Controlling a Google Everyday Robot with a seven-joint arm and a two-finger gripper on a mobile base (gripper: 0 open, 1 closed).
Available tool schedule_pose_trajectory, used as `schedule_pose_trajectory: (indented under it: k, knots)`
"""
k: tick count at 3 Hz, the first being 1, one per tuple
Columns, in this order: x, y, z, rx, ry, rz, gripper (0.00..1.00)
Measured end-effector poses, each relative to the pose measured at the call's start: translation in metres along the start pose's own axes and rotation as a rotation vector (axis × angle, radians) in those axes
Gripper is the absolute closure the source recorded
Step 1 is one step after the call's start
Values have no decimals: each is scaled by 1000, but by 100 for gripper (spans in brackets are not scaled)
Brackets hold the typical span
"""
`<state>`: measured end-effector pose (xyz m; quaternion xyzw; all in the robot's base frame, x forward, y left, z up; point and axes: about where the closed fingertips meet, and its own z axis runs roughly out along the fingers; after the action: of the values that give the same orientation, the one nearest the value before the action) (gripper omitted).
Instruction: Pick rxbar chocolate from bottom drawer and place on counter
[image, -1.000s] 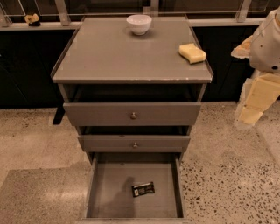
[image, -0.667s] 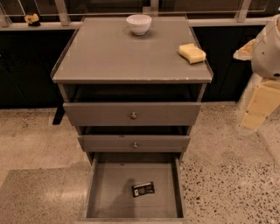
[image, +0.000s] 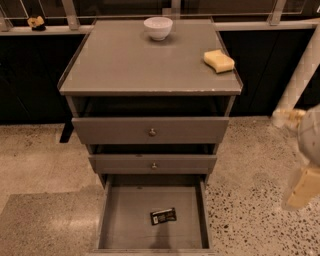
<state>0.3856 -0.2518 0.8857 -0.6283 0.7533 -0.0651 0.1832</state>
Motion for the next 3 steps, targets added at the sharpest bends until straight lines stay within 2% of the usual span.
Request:
schedule_pose_trajectory:
  k: [1,2,3]
  knots:
    - [47,52,89,-74,-71,29,0]
    - [83,99,190,-168,-138,90,0]
    - [100,124,280,-245,-169,141,0]
